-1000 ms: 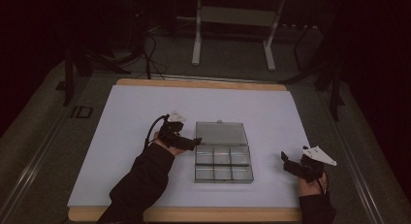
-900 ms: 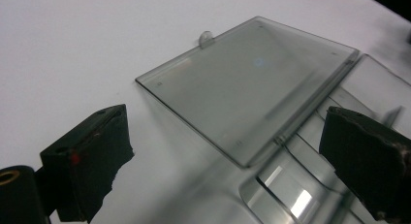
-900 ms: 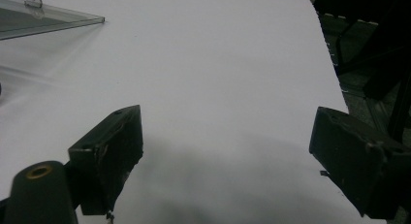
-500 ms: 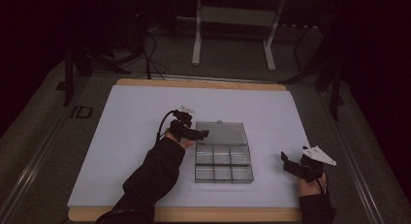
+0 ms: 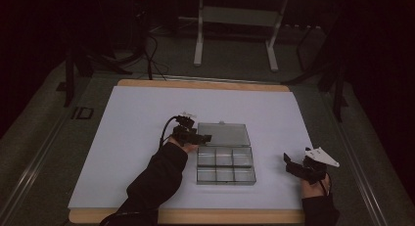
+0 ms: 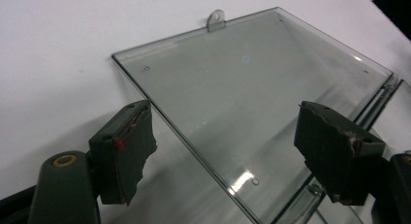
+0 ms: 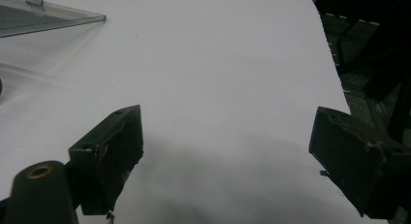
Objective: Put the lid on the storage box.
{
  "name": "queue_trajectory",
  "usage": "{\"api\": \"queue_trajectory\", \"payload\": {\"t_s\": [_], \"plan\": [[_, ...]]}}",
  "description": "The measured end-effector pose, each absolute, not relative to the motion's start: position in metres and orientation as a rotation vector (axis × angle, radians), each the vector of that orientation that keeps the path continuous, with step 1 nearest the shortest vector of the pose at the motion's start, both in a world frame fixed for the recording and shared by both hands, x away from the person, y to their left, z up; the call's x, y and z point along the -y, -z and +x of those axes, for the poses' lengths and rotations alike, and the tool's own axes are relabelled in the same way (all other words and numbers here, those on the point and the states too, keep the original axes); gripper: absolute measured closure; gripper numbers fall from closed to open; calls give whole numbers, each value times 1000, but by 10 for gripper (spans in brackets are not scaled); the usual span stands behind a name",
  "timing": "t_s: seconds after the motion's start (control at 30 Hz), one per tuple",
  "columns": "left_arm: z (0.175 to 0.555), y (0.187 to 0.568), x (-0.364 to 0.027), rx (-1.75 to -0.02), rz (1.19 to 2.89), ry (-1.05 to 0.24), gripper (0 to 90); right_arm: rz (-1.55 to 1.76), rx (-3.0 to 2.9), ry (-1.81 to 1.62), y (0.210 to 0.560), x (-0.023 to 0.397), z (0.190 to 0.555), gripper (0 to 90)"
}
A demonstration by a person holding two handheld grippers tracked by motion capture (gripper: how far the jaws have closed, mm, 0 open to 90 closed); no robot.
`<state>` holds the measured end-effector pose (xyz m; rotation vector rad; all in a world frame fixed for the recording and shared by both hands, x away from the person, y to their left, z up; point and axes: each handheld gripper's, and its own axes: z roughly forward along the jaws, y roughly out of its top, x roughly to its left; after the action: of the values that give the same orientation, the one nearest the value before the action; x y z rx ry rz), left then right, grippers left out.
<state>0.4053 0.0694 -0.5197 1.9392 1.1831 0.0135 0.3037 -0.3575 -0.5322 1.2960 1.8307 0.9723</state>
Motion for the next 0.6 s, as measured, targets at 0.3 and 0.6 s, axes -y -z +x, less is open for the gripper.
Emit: {"api": "queue_trajectory", "payload": {"t_s": [0.3, 0.6], "plan": [[408, 528, -74, -1188, 1915, 69, 263, 1297, -1832, -965, 532, 357, 304, 120], [413, 536, -81, -1180, 1850, 206, 331, 1299, -1833, -961, 532, 356, 304, 120]]}}
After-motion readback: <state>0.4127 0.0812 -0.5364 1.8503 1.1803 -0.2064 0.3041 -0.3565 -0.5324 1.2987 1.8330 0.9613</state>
